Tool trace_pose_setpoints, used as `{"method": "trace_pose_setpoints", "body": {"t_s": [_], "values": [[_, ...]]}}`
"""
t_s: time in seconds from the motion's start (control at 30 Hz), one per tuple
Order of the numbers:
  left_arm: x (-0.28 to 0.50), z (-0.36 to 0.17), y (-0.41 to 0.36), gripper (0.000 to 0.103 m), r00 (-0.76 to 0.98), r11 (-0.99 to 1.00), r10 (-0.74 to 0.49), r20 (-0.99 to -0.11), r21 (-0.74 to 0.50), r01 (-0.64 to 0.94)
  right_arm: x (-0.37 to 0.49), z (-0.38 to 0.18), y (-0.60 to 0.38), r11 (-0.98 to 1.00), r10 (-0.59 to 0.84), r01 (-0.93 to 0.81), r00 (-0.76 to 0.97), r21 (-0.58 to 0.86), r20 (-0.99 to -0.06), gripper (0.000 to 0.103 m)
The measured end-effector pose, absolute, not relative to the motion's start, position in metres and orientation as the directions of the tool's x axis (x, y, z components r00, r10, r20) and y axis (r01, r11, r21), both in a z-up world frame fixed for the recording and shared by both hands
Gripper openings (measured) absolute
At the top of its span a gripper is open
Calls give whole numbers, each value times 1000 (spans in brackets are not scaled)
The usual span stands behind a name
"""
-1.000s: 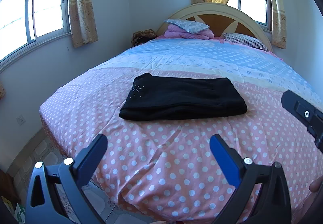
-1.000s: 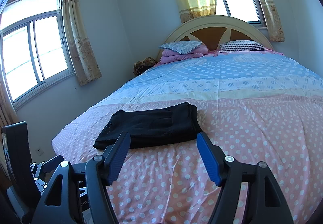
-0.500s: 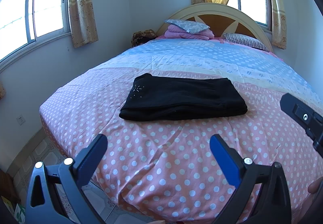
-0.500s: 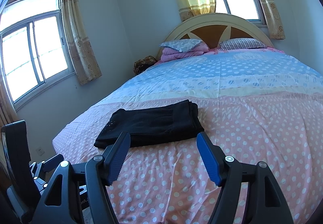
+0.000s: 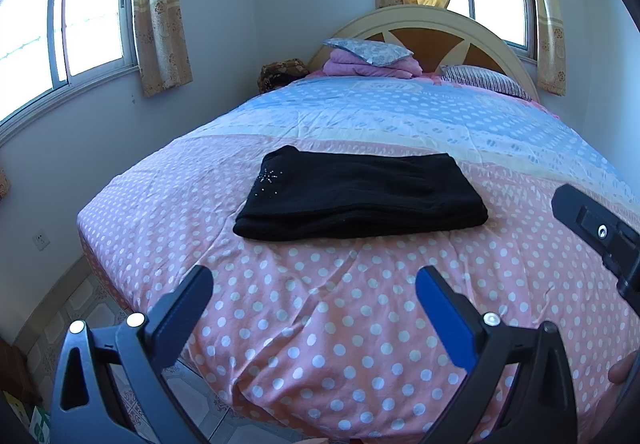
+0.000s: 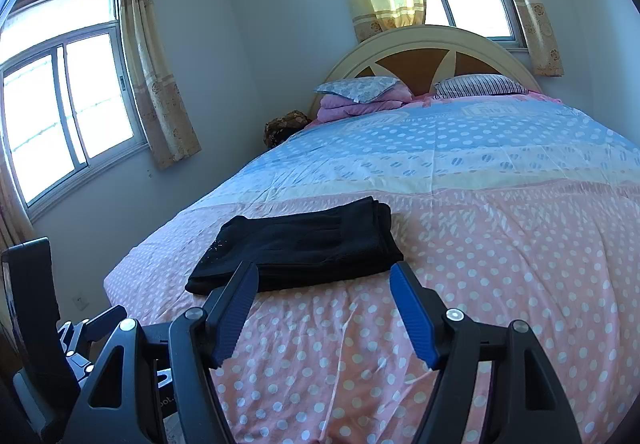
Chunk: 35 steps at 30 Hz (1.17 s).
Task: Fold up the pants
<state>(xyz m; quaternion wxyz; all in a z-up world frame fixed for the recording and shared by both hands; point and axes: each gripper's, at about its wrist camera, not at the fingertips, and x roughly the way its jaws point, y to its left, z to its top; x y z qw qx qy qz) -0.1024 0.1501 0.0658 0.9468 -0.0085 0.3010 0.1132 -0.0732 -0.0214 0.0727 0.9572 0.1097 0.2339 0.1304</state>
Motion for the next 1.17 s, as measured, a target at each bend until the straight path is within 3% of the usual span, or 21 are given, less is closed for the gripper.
{"method": "trace_pose_setpoints", "body": {"t_s": [1.17], "values": [[-97,71,148,103,801,974,206,-562,39,-223,-73,73,-22,945,282,-173,861,277,-424,70]]}}
